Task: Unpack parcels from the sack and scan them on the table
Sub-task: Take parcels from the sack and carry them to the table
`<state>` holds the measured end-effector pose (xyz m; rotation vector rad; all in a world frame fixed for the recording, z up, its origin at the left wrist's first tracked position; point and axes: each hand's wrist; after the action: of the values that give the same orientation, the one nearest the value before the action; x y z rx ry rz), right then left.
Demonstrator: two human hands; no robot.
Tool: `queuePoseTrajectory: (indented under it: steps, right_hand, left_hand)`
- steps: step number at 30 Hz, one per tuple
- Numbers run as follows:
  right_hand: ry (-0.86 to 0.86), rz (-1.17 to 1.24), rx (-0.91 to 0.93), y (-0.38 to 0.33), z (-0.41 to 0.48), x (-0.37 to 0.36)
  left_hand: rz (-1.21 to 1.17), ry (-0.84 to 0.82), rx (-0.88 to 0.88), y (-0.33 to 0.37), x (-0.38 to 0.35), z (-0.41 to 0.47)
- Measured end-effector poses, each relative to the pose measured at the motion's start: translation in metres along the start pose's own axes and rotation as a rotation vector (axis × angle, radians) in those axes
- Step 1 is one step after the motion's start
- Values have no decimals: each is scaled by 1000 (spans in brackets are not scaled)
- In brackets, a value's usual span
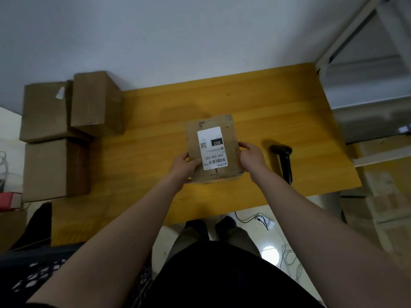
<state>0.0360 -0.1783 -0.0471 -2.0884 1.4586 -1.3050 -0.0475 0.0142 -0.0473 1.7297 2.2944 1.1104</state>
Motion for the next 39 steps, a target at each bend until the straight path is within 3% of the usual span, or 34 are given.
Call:
queuePoseTrajectory:
  steps: [6, 14, 22, 32, 39]
  right_hand:
    - [126, 158, 2, 11, -51, 30]
    - [102, 233, 136, 44, -122, 107]
    - [70, 281, 203, 127, -195, 181]
    - [31, 295, 311, 186, -292, 198]
    - [27, 348, 369, 228, -393, 178]
  left_hand:
    - [-75, 75, -159, -10, 6, -50]
    - [-176, 227, -370, -41, -4, -150]
    - [-252, 290, -387, -126, -23, -260]
    - [-146, 453, -508, -208, 15, -348]
    - [-179, 506, -545, -291, 79, -401]
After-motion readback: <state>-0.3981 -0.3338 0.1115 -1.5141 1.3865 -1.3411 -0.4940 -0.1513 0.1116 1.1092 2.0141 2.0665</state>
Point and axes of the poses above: each hand's wrist, its own z-axis towards the middle knuckle, its own x-axis out of the back of the hand, y = z × x, and after that the axes turned 15 degrees about y, right-handed
